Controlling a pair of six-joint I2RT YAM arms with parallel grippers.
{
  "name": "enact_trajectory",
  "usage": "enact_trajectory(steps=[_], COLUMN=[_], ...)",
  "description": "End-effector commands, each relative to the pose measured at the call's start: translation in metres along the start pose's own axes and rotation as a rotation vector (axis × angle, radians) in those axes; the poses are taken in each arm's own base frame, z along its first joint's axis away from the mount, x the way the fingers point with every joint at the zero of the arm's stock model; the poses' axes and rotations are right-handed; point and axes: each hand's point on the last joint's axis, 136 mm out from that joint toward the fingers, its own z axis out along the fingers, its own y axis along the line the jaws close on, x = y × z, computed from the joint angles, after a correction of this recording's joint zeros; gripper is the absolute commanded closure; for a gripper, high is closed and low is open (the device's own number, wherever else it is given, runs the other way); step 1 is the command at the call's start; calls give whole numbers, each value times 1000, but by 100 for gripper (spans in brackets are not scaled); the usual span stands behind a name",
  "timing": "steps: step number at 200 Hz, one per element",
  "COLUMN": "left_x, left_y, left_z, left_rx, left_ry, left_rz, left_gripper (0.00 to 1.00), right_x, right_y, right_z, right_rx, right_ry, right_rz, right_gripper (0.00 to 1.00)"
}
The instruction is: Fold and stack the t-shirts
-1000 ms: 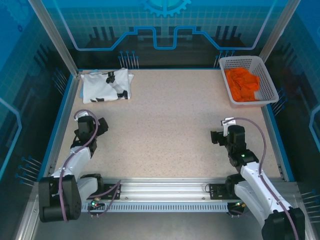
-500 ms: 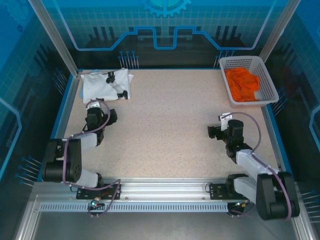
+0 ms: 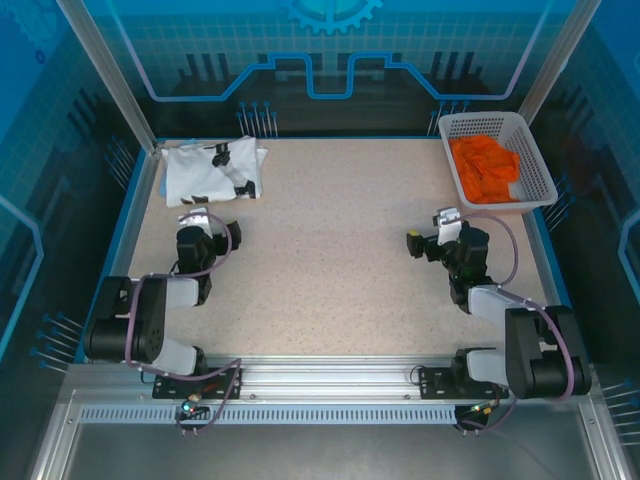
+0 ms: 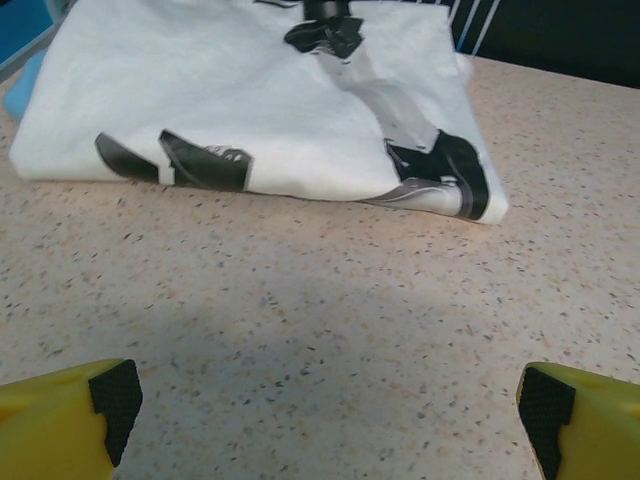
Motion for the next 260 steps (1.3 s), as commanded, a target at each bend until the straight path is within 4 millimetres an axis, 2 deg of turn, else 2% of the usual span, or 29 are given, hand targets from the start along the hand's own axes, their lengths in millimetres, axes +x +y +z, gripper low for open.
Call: enact_trajectory(steps=[1,26,54,79,93,109,121,260], left_x=[-11,-10,-8,-8,-8,-8,-7,-8], left_y=[-5,-9,-26,-25,-24,-23,-23,-24], left_z=[0,0,6,8,9,9,9,9], left_rx=[-7,5,63,60,66,75,77,82], left_ry=[-96,-94,-57,-41,-38,-35,-32,-39], left_rz=[52,60,119,111,102,95,94,95], left_gripper=[1,1,1,1,1,1,1,1], right_x=[-7,-1,9,9,7,10,10,11], right_y=[3,-1,-5,-2,-2,-9,-17,-16], right_z=[4,7,6,7,16,37,35,35], right_rx=[-37,-11,12,18,28,56,109,120], right_ry=[-70,-73,-110,-98,-60,60,43,50], right_rz=[17,20,34,14,7,25,36,30], right_gripper=[0,0,0,0,0,0,0,0])
